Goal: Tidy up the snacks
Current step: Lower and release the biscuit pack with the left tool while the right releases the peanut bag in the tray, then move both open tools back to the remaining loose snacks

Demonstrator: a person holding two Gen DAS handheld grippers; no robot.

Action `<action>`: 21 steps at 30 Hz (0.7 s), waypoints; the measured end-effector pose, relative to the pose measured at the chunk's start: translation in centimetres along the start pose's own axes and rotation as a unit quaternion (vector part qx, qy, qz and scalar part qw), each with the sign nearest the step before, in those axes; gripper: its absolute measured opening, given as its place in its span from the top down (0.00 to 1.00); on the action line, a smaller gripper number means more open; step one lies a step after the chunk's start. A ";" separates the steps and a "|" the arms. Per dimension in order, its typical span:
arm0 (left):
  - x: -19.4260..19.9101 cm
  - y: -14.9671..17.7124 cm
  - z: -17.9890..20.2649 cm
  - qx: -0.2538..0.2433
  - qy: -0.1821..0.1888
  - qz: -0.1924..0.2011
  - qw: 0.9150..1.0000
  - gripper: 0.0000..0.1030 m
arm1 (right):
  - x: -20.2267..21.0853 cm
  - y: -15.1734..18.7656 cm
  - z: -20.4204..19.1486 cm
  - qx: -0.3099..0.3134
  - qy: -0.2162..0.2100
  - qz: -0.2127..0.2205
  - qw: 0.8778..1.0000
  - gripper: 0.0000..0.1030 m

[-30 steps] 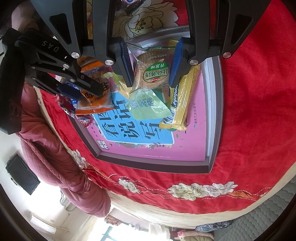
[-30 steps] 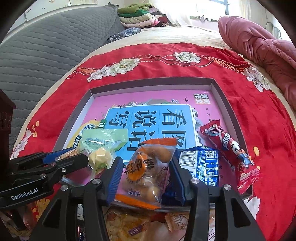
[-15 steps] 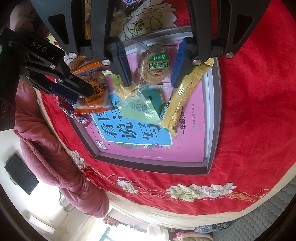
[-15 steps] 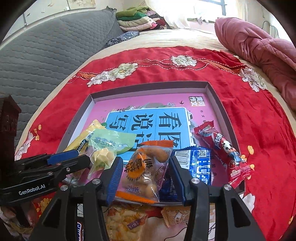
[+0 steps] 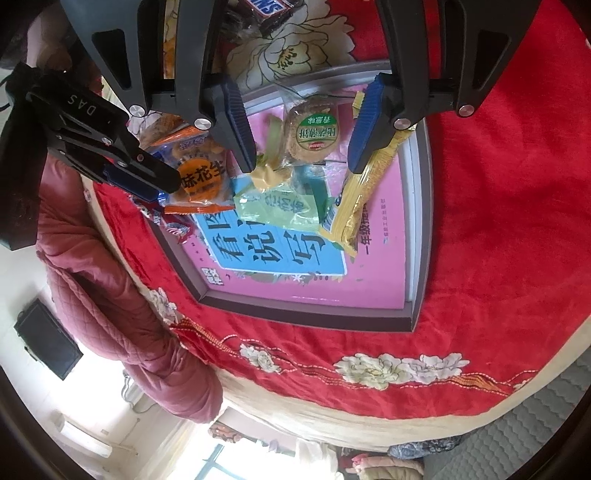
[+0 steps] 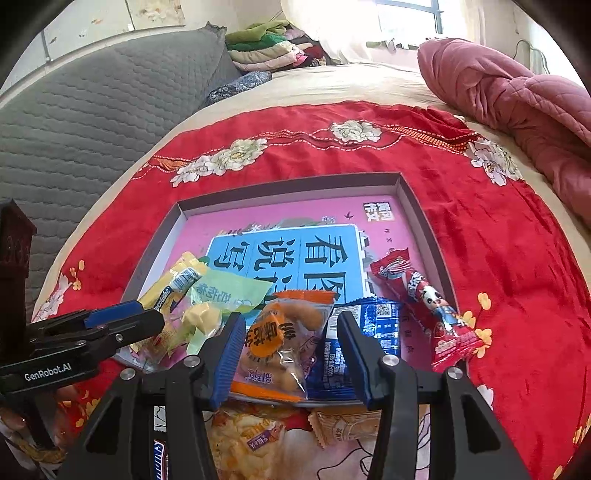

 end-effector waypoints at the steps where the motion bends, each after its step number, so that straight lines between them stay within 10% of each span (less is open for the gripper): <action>1: 0.1 0.0 0.0 0.000 0.001 0.001 1.000 0.48 | 0.2 0.0 0.1 -0.001 0.000 0.001 1.000 0.50; 21: 2.4 -0.1 0.3 -0.003 0.017 0.009 1.000 0.44 | 4.1 -0.6 2.0 -0.030 0.005 0.036 0.999 0.44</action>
Point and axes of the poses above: each gripper's, at about its wrist camera, not at the fingertips, and x roughly against the way its jaws point, z to its right, y to its underside, the point moved 2 cm from there along -x, roughly the way its jaws point, and after that the axes turned 10 degrees about x, right-handed, at the moved point
